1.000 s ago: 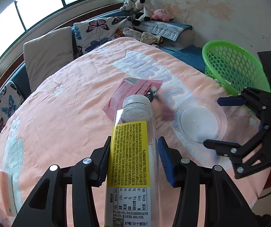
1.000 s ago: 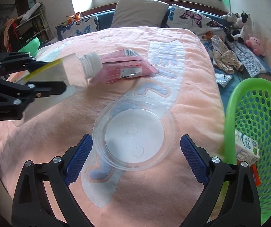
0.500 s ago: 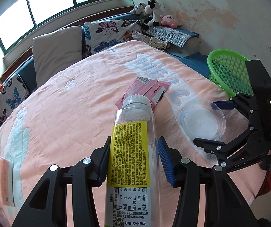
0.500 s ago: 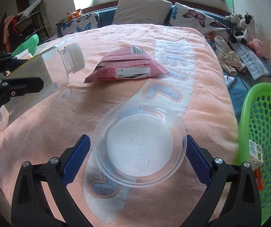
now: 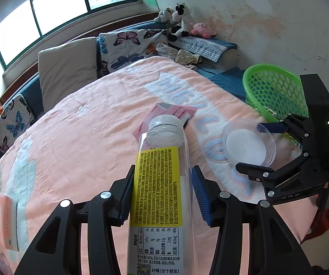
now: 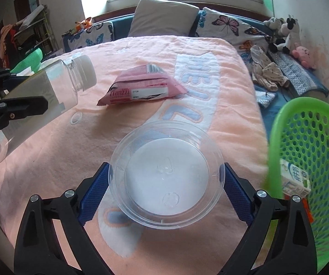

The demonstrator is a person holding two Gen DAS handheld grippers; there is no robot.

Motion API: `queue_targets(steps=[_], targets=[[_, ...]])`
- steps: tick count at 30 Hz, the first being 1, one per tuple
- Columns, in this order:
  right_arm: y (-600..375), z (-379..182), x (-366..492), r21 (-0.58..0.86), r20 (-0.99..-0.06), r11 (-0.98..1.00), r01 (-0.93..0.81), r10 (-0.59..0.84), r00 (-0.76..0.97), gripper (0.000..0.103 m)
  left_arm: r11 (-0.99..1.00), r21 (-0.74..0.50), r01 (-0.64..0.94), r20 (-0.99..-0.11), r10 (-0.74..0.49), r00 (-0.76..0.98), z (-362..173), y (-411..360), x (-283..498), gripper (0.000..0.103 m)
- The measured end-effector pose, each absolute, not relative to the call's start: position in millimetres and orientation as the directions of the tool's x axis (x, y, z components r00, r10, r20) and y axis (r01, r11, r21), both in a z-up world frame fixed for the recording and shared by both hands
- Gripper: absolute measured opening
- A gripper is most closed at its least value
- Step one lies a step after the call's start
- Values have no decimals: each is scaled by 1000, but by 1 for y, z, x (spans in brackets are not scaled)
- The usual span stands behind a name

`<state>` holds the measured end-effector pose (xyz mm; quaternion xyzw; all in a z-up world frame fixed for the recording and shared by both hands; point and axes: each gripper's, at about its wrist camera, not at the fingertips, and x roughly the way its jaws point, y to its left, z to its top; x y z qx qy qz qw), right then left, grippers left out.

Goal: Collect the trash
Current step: 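Carry the round lid over the green basket with the right tool and release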

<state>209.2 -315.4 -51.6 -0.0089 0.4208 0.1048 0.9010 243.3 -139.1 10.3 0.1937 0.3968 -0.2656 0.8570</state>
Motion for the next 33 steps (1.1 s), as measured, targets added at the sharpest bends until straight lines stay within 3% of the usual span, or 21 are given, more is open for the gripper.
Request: queue_targets(steps=[33], targets=[[-494,-25,159,34,-739,990,135,-66,670,94,648,89,756,-772,-435,464,31,-322,226,47]])
